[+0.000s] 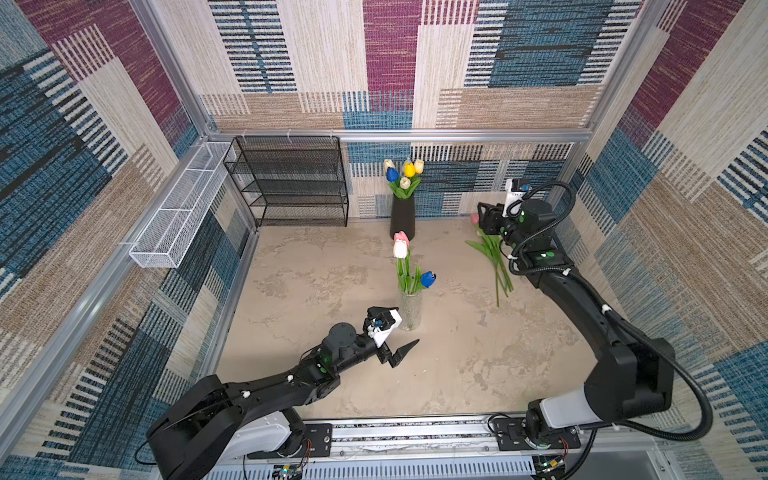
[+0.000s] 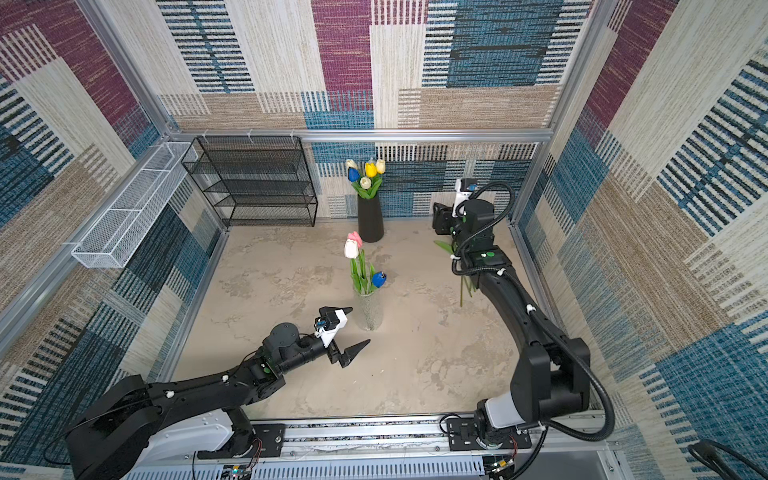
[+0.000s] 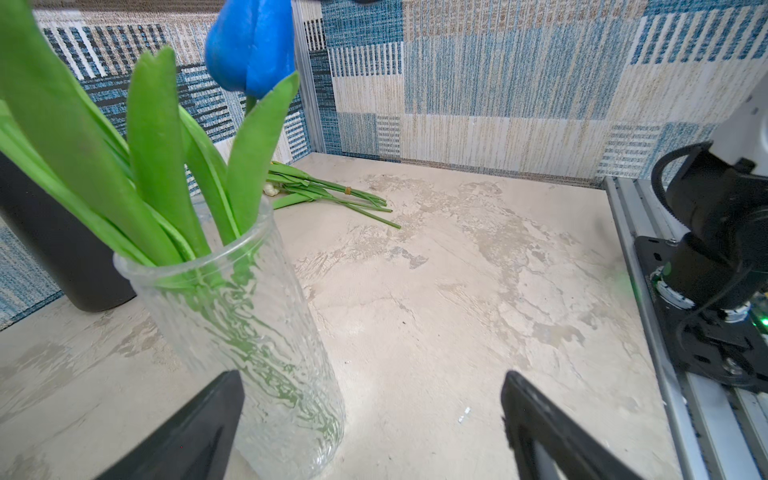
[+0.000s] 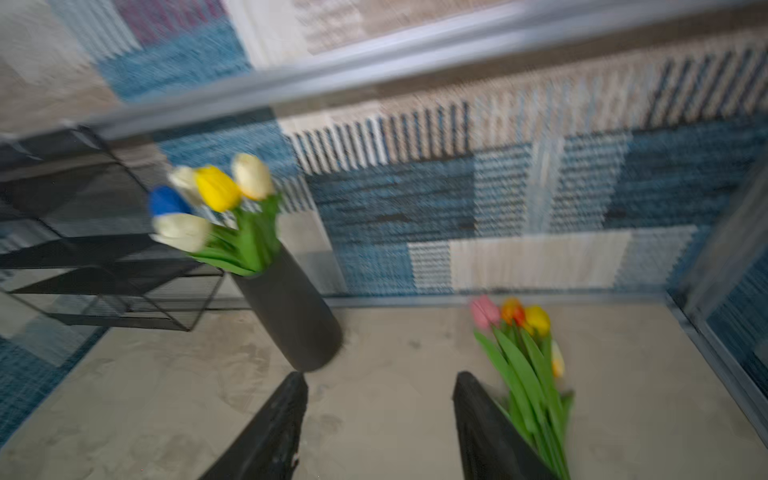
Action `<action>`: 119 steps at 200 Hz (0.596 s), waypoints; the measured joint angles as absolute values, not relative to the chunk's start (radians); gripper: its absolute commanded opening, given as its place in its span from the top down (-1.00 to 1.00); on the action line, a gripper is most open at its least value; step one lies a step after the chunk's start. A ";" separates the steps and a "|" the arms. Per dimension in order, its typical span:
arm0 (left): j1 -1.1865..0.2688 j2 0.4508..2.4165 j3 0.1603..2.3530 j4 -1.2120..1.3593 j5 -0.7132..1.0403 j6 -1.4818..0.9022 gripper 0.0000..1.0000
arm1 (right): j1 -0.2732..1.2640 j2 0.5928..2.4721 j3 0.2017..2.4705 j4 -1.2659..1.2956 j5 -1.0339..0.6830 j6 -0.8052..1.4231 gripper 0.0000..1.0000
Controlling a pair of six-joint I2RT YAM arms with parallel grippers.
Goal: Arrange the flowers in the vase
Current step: 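Open the right gripper and move it back to the loose tulip bunch, then grasp a single tulip stem from the bunch with the right gripper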
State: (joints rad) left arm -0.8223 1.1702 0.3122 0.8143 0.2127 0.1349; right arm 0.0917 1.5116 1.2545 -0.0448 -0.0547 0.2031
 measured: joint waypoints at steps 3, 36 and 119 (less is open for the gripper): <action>-0.822 1.170 0.312 0.814 0.213 0.135 -0.98 | 0.075 1.526 1.254 -0.064 -0.057 0.208 0.05; -0.822 1.165 0.312 0.814 0.212 0.135 -0.98 | -0.042 1.682 1.258 -0.222 -0.039 0.214 0.31; -0.822 1.177 0.316 0.803 0.212 0.134 -0.98 | -0.087 1.928 1.353 -0.373 -0.054 0.141 0.26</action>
State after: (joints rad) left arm -0.8223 1.1774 0.3164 0.8028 0.2123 0.1345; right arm -0.0872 1.9278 1.3533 -0.3729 -0.0544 0.1406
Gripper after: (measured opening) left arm 0.989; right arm 0.372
